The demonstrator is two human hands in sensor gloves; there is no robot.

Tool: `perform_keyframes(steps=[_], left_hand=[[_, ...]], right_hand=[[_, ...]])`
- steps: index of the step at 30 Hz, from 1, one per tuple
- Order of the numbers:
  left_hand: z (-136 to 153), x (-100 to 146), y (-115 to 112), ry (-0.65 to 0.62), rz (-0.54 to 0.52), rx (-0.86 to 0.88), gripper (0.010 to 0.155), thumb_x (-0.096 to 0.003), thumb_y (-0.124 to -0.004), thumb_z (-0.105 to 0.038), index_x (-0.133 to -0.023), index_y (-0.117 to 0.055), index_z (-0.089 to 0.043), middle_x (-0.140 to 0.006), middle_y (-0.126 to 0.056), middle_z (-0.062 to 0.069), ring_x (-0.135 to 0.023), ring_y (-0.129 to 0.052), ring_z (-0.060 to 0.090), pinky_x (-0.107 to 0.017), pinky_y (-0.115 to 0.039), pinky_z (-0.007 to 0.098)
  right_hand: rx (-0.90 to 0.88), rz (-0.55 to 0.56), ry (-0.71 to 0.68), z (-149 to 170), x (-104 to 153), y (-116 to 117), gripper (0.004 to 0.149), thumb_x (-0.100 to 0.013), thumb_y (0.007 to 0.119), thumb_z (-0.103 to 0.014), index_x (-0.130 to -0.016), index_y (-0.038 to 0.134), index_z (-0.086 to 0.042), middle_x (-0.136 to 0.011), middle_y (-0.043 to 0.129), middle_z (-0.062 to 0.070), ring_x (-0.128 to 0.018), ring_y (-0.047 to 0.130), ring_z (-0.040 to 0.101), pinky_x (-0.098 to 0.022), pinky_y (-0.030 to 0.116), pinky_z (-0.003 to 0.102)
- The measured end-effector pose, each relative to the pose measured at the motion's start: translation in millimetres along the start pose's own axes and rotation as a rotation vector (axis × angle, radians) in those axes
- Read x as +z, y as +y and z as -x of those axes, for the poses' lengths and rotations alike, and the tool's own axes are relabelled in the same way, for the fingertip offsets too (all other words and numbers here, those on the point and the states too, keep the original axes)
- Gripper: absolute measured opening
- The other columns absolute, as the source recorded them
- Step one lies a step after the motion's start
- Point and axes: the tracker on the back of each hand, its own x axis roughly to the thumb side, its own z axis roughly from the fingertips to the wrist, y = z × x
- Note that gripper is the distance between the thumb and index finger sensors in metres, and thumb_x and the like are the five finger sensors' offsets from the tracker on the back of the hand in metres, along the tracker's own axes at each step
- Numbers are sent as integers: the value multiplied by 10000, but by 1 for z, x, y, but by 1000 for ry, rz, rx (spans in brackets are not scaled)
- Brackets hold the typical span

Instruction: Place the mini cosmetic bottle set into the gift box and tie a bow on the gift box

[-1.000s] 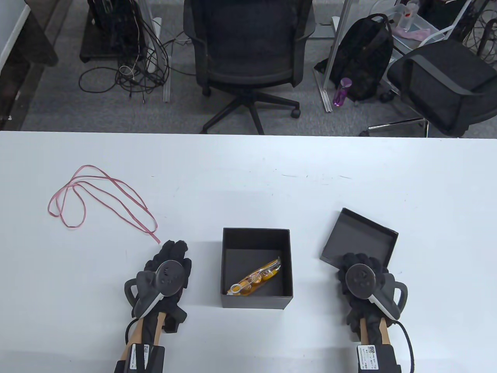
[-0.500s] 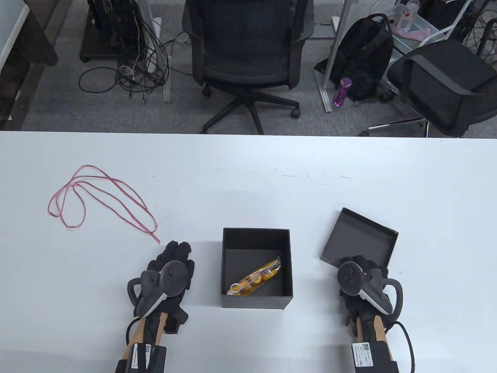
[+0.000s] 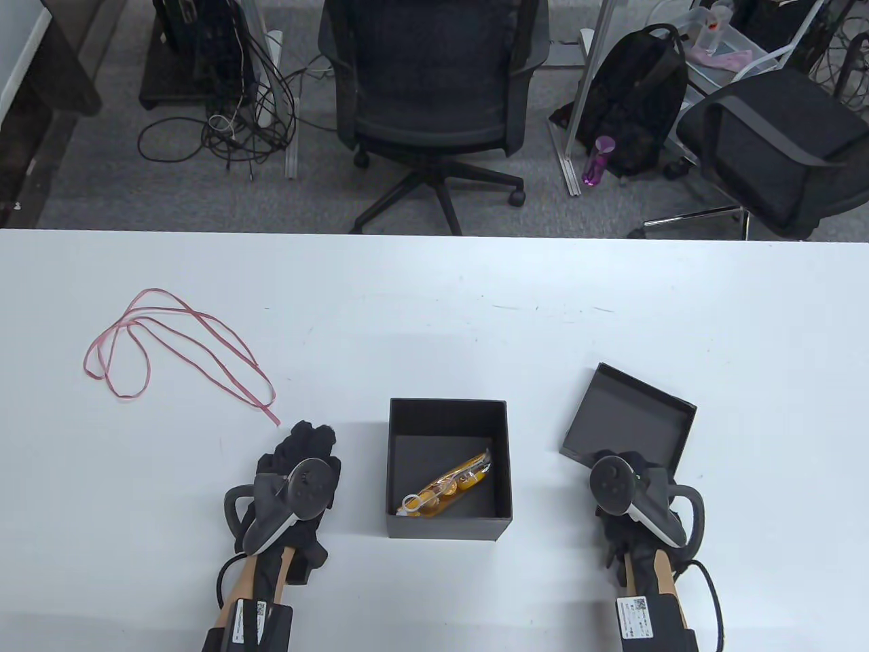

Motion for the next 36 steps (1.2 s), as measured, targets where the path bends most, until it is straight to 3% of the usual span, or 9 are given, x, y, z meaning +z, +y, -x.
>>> perform_keyframes(steps=[5, 11, 17, 23, 30, 33, 36], left_hand=[[0, 0, 1, -2, -6, 14, 567, -581, -663, -478, -1101, -591, -265, -1147, -625, 125, -984, -835, 389, -680, -724, 645], [-4, 1, 10, -21, -35, 59, 573, -582, -662, -480, -1106, -581, -263, -1149, -620, 128, -989, -829, 389, -680, -725, 644], [-17, 9, 46, -100, -147, 287, 606, -586, -656, -483, -1129, -537, -242, -1156, -601, 139, -1002, -808, 397, -683, -719, 649], [-30, 22, 74, -234, -206, 640, 672, -587, -652, -507, -1166, -473, -217, -1184, -533, 175, -1036, -749, 438, -690, -691, 675], [-50, 34, 90, -461, -85, 874, 905, -572, -623, -619, -1194, -107, -211, -1206, -153, 289, -1122, -376, 610, -725, -509, 781], [-56, 40, 95, -530, -78, 931, 955, -564, -616, -641, -1173, -21, -209, -1197, -105, 294, -1121, -324, 623, -736, -462, 788], [-61, 46, 99, -593, -161, 995, 950, -557, -628, -629, -1172, -41, -204, -1207, -146, 267, -1129, -345, 600, -747, -453, 775]], right_hand=[[2, 32, -2, 0, 0, -2, 429, -570, 614, -120, -996, 641, -73, -914, 680, 229, -774, 681, 451, -641, 501, 675], [-39, 209, -37, -7, 5, -18, 443, -540, 631, -118, -979, 668, -65, -877, 723, 216, -733, 730, 441, -605, 578, 669], [-372, 393, -174, -23, 21, -60, 450, -540, 630, -116, -986, 662, -60, -874, 725, 214, -725, 735, 438, -598, 589, 669], [-704, 559, -430, -49, 52, -103, 452, -544, 629, -124, -993, 663, -82, -883, 727, 192, -737, 734, 424, -609, 586, 666], [-971, 547, -791, -76, 78, -128, 457, -556, 620, -150, -1011, 651, -133, -905, 720, 157, -769, 724, 396, -644, 563, 644], [-1083, 521, -884, -84, 82, -130, 483, -562, 600, -173, -1045, 613, -148, -890, 716, 155, -749, 714, 383, -621, 578, 613], [-1232, 418, -970, -93, 82, -127, 499, -576, 574, -194, -1072, 571, -139, -880, 699, 159, -734, 683, 382, -600, 595, 575]])
